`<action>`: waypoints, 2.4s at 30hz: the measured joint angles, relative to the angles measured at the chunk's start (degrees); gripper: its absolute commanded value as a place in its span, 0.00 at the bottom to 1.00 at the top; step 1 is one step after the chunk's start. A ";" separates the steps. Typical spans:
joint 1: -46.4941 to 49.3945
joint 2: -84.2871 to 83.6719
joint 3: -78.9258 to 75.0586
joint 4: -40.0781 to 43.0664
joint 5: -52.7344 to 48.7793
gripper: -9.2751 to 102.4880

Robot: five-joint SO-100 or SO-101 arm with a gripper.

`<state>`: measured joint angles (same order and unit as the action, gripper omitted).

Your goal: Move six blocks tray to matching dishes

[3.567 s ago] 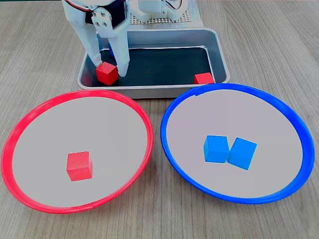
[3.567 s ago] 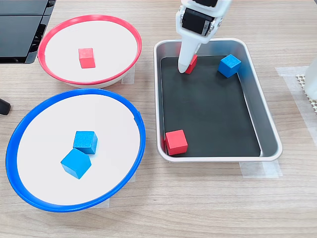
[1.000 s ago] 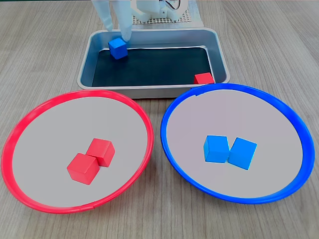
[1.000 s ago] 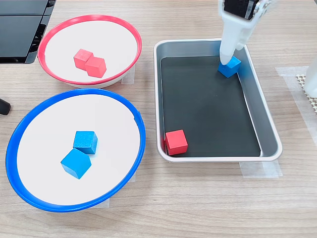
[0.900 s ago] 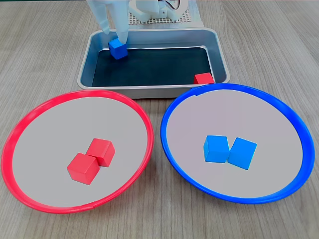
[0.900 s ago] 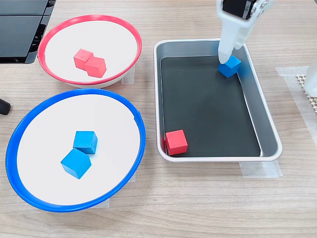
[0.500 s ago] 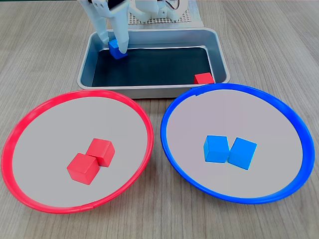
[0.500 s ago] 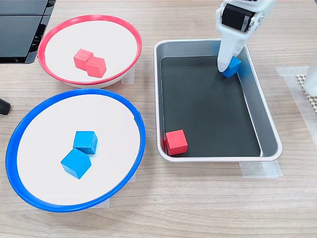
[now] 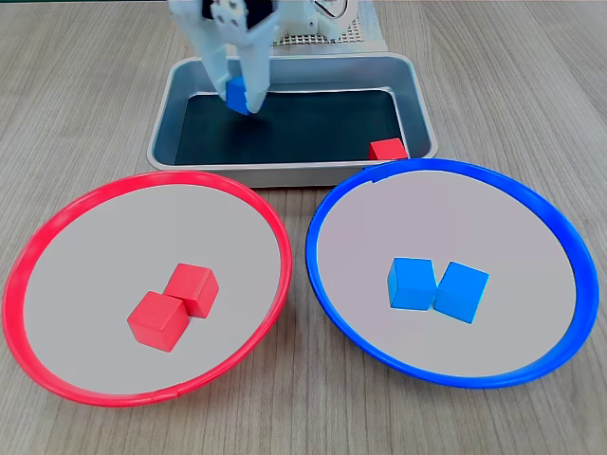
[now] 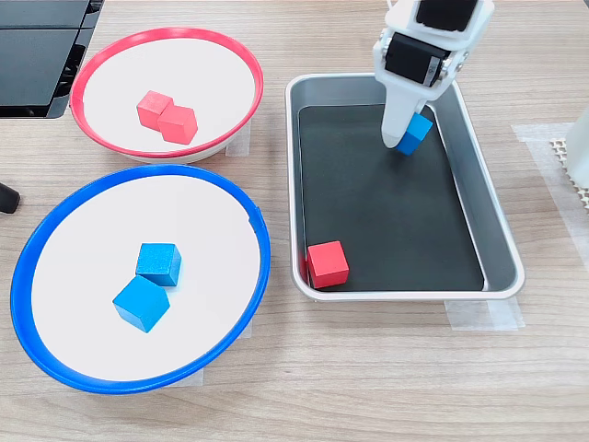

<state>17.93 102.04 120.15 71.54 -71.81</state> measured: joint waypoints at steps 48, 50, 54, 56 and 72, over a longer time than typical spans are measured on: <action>-30.76 -11.07 -21.62 11.69 49.83 0.28; -31.90 -12.48 -22.85 11.60 53.09 0.26; -31.11 -15.91 -24.52 7.47 55.63 0.25; -31.55 -17.58 -25.22 5.62 55.90 0.25; -29.36 -22.50 -26.89 6.42 55.02 0.25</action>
<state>-11.43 79.54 93.25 77.96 -16.79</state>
